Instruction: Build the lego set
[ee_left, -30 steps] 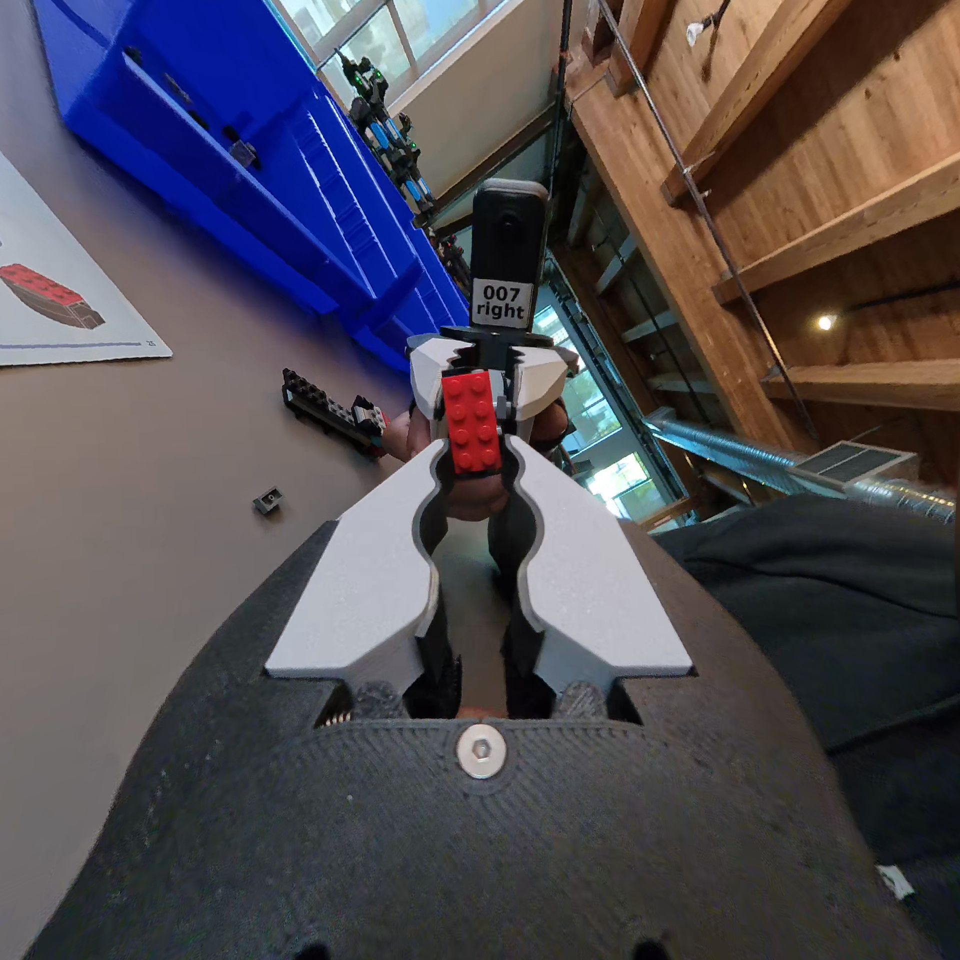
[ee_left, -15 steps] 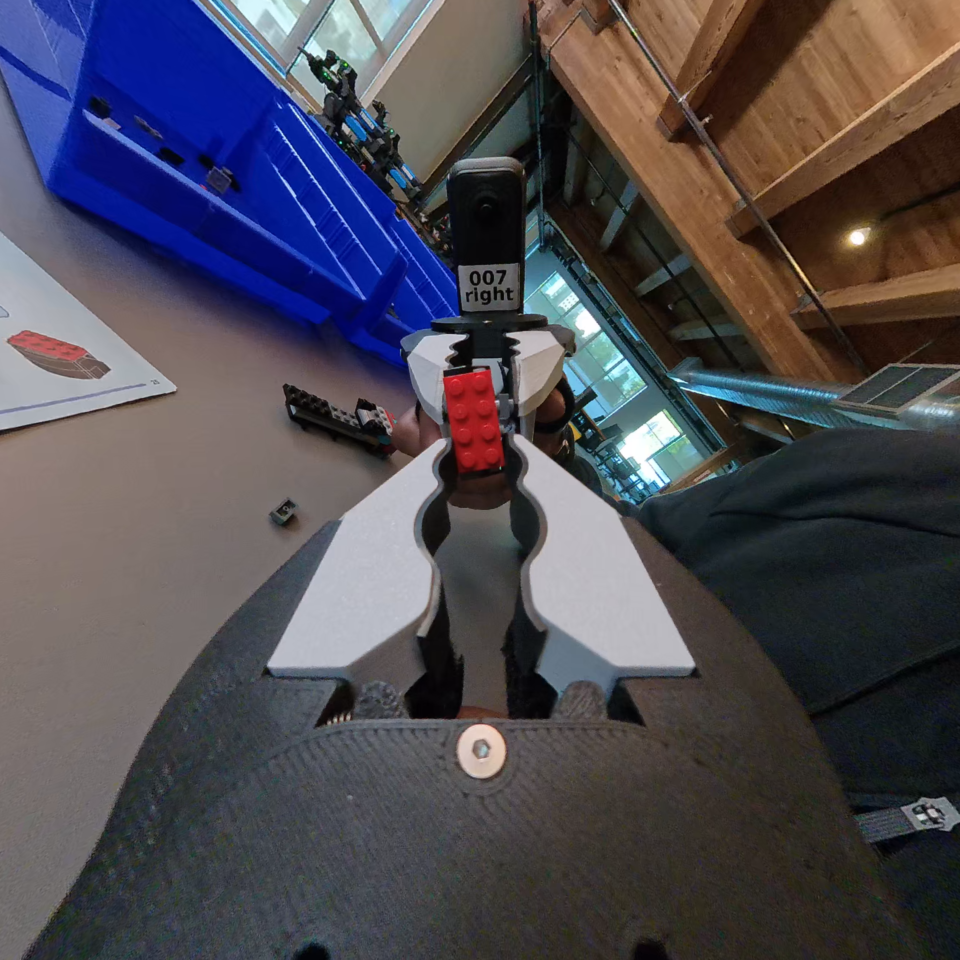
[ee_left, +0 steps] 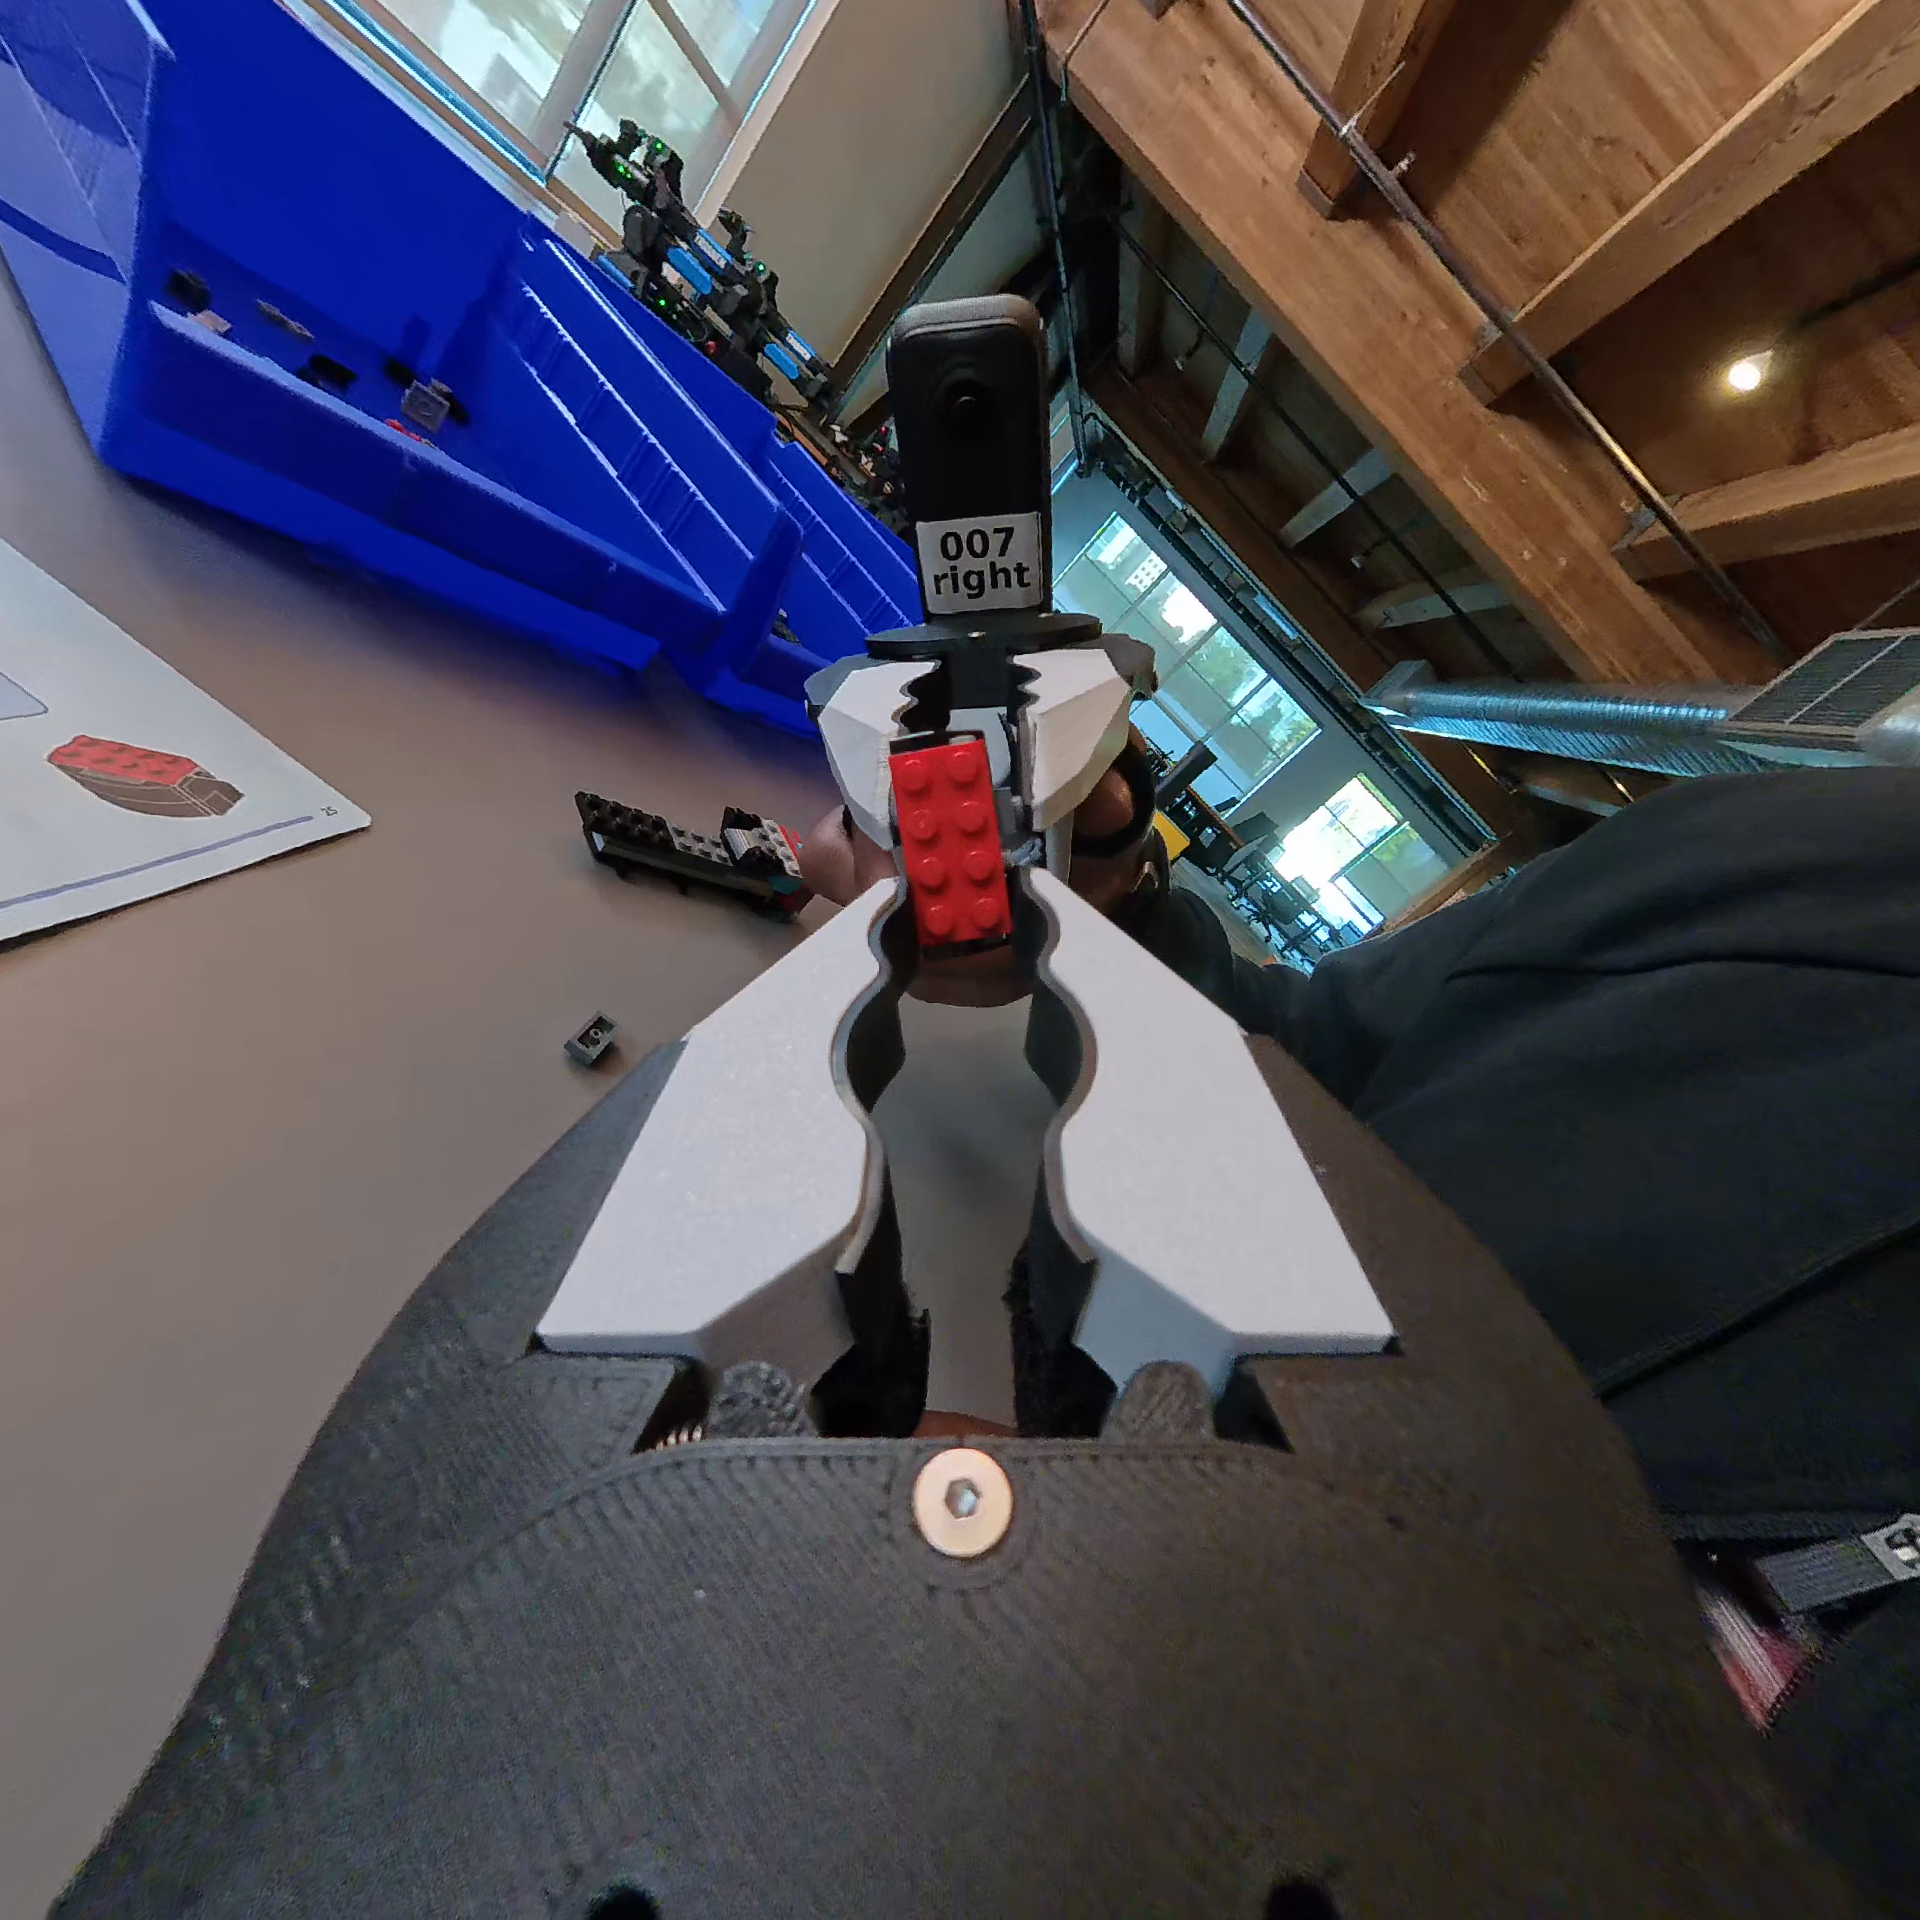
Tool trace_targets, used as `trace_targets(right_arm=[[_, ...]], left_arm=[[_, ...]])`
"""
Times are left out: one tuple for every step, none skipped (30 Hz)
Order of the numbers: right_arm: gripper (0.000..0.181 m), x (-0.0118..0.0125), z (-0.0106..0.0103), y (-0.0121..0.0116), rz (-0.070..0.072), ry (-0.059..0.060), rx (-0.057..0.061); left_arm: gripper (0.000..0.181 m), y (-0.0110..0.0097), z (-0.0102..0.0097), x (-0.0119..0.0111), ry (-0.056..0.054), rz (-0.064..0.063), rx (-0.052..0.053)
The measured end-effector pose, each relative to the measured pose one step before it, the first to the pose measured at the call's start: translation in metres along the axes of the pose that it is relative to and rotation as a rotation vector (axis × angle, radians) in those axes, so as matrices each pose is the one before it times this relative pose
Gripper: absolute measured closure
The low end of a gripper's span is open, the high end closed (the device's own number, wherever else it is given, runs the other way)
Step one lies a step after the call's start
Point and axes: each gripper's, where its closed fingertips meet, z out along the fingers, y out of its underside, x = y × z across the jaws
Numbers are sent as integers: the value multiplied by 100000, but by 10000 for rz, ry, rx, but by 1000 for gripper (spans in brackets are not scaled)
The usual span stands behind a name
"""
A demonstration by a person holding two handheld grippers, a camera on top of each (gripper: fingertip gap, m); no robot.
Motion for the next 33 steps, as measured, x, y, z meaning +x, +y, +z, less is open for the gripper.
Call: trace_targets(right_arm=[[161, -20, -6, 12, -25, 24, -19], [161, 4, 12, 9, -26, 29, -9], [161, 21, 5, 19, -25, 31, -15], [161, -4, 4, 29, -39, 10, -30], [161, -25, -9, 11, -34, 5, -19], [161, -40, 3, 3, -45, 4, -9], [161, -41, -3, 14, -79, 12, -22], [161, -12, 12, -16, -35, 29, 5], [161, 9, 31, -33, 9, 24, 14], [161, 35, 47, -19, -48, 52, 0], [161, 26, 46, -102, -112, 63, 60], [161, -39, 58, -141, -145, 39, 104], [160, -31, 30, -95, -106, 52, 47], [159, -24, -5, -101, -111, 64, 33], [152, -126, -69, -125, -138, -2, 42], [148, -219, -92, -146, -77, -71, 29], [146, -226, -125, -238, -48, -91, 92], [145, -134, -139, -279, -13, -47, 134], [145, -54, -120, -257, 40, -25, 129], [146, 5, -74, -171, 89, -18, 99], [146, 43, -53, -151, 99, -16, 103], [147, 9, 1, -124, 106, -35, 101], [147, -7, 24, -101, 124, -40, 90], [148, -9, 44, -126, 130, -39, 117], [149, -72, 44, -137, 111, -77, 128], [149, -67, 61, -96, 100, -58, 89], [150, -93, 55, -71, 57, -58, 81], [150, -106, 66, -66, 24, -50, 72], [151, -88, 79, -44, 16, -24, 55], [150, -74, 80, -15, 13, -12, 38], [150, -93, 57, -66, 3, -21, 62], [150, -29, 26, -114, 16, 23, 83], [150, -8, -16, -151, 17, 24, 102]], left_arm=[[164, 14, 7, 20, 23, 2, -7], [164, -1, -8, 10, 31, -18, 9], [164, 12, -8, -17, 23, -14, 10], [164, 27, -1, 0, 21, -6, -3], [164, 15, -2, 26, 31, 4, 0], [164, -8, 7, 33, 33, 10, 11], [165, -11, 1, 45, 47, -2, 12], [165, -14, -10, 27, 48, -21, 22], [165, -38, -14, 6, 47, -36, 36], [165, -26, -26, -22, 40, -24, 40], [164, -60, -32, -48, 30, -2, 64], [164, -126, -16, -9, 49, -2, 98], [164, -106, -8, 27, 68, 1, 82], [164, -115, -16, 88, 79, 16, 85], [165, -232, -59, 201, 127, 20, 148], [165, -299, -97, 259, 153, -3, 169], [164, -237, -121, 187, 124, -3, 120], [164, -144, -118, 92, 64, -6, 70], [164, -103, -106, 22, 43, -31, 54], [164, -104, -89, 55, 77, -67, 69], [164, -138, -71, 126, 129, -104, 93], [164, -141, -48, 168, 168, -120, 101], [164, -117, -22, 224, 195, -120, 92], [164, -83, 2, 247, 210, -136, 78], [164, -71, 14, 261, 236, -174, 80], [164, -119, 27, 310, 299, -238, 129], [164, -198, -5, 304, 351, -334, 196], [164, -269, -27, 245, 343, -383, 243], [164, -262, -19, 177, 296, -340, 235], [164, -162, 8, 117, 234, -269, 166], [164, -50, 59, 71, 164, -201, 85], [164, 37, 92, 39, 112, -139, 33], [164, 44, 114, 58, 106, -102, 20]])
